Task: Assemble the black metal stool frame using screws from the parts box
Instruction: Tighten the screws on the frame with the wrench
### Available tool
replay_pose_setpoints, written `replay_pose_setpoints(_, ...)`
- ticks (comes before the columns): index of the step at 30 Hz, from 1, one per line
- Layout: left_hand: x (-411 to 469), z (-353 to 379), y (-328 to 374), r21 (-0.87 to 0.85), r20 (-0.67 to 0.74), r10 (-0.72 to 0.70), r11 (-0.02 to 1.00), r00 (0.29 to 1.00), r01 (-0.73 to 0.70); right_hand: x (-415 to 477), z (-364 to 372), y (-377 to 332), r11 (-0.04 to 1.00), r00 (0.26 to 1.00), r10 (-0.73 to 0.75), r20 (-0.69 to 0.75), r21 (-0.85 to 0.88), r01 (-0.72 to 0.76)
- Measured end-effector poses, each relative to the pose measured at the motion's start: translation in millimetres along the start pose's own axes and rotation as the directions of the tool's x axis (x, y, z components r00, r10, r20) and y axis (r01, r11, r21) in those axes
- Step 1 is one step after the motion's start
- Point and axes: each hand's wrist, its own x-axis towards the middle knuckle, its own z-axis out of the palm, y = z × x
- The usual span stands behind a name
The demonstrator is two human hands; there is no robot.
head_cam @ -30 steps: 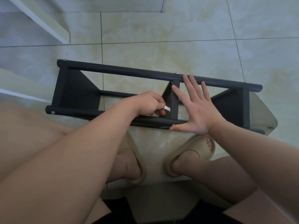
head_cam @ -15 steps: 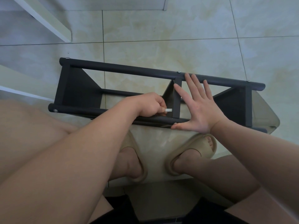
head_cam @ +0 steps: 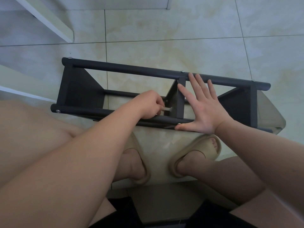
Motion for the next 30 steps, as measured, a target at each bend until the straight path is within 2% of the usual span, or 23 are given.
replay_pose_setpoints(2, -1, 0, 3, 0.008, 0.01, 0.023, 1.0, 1.0, -0.023, 0, -1, 0, 1.0, 1.0, 0.002, 0.005, -0.004, -0.002)
replay_pose_setpoints(5, 0, -5, 12, -0.077, 0.022, 0.049, 0.996, 0.999, -0.047, 0, -1, 0, 1.0, 1.0, 0.005, 0.015, -0.011, -0.004)
replay_pose_setpoints(7, 0, -6, 15, -0.184, -0.006, 0.053, 0.981, 0.999, -0.053, 0, -2, -1, 1.0, 1.0, 0.004, 0.023, -0.018, -0.004)
replay_pose_setpoints(10, -1, 4, 17, -0.419, -0.015, -0.02, 0.908, 1.0, 0.012, 0, -2, 0, 1.0, 1.0, 0.003, 0.025, -0.014, -0.003)
replay_pose_setpoints(12, 1, 11, 17, -0.486, -0.056, -0.07, 0.873, 0.996, 0.034, -1, -2, -1, 1.0, 1.0, 0.003, 0.026, -0.018, -0.002)
replay_pose_setpoints(15, 4, 16, 16, -0.493, -0.137, -0.096, 0.87, 0.986, 0.016, -1, -1, -1, 1.0, 1.0, 0.002, 0.022, -0.016, -0.001)
replay_pose_setpoints(24, 3, 21, 20, -0.433, -0.169, -0.091, 0.902, 0.981, 0.009, -1, 0, 0, 1.0, 1.0, 0.004, 0.017, -0.017, -0.004)
replay_pose_setpoints(30, -1, 15, 21, -0.532, -0.149, -0.096, 0.847, 0.984, 0.002, -1, 0, -1, 1.0, 1.0, 0.001, 0.006, -0.017, -0.001)
